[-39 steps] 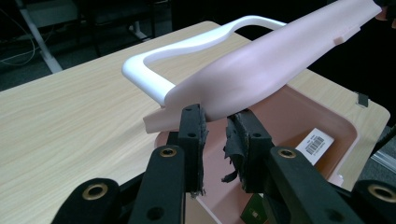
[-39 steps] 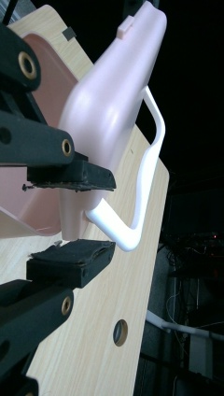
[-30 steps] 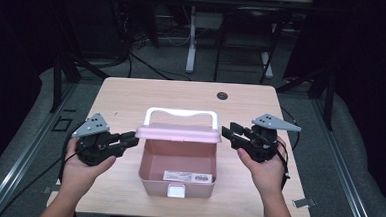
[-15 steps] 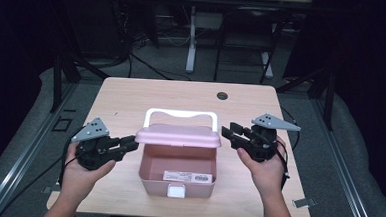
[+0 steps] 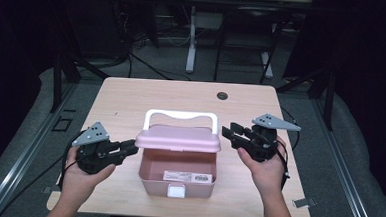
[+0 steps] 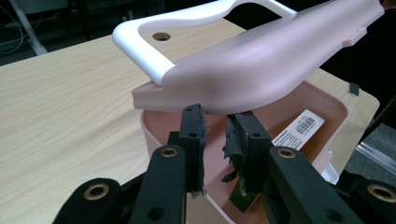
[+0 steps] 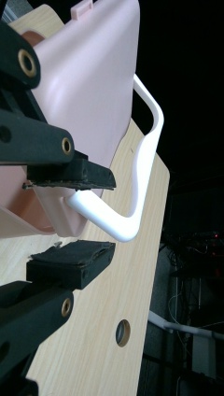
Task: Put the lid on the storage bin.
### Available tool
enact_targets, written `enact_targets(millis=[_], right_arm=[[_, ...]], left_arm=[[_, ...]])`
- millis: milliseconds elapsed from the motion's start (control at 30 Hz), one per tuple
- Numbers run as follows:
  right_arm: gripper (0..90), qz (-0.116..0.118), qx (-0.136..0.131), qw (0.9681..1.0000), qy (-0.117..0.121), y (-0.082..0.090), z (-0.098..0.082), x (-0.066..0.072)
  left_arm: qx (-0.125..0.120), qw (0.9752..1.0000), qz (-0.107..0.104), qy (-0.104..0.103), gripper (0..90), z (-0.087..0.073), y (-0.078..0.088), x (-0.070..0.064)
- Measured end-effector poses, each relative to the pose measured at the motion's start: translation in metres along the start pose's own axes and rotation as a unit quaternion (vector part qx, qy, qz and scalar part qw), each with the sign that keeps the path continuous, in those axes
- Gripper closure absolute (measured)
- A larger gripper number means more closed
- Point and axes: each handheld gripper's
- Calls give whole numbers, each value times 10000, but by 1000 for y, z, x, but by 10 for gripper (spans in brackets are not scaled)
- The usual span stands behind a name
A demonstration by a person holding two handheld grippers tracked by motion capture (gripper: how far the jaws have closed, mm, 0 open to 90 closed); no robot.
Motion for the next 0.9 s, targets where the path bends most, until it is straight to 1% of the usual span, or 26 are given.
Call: enact_targets(millis=[200,233,433,467,500,600,633,700,733,833,900], right_arm=[[620,-6,3,10000,-12,-1,-1,0],[620,-6,4,10000,-17,-2,-1,0],[620,-2,5,10000,1,-2,-1,0],[620,-3,7,10000,0,-2,-1,0],[620,1,11,10000,3,-2,-2,-1],[619,-4,16,10000,2,-2,-2,-1],[619,2,11,10000,-9,-3,-2,-1],[619,1,26,10000,-4,-3,-3,-1],[619,4,30,10000,-8,-4,-3,-1],[619,5,40,10000,-4,-4,-3,-1],[618,10,36,10000,-7,-5,-4,-1]], left_arm=[[44,10000,28,-29,754,-8,-1,-1],[47,10000,27,-3,754,-10,-1,-2],[82,10000,-25,15,754,-17,-3,-1],[103,9999,-29,-26,754,-17,-3,0],[98,9999,-31,25,754,-18,-3,-1],[107,9999,-32,29,754,-22,-4,0],[148,9999,-31,24,754,-22,-4,0],[119,9999,-40,51,755,-25,-5,0],[114,9999,-50,26,754,-26,-5,1],[88,9999,-49,91,756,-28,-6,0],[100,9999,-102,86,757,-29,-6,0]])
Point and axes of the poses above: each handheld gripper's, and its own axes: y roughly backward along the jaws, z roughly out of its top, x roughly to its left, and after that the axes turned 9 degrees about y, right-handed
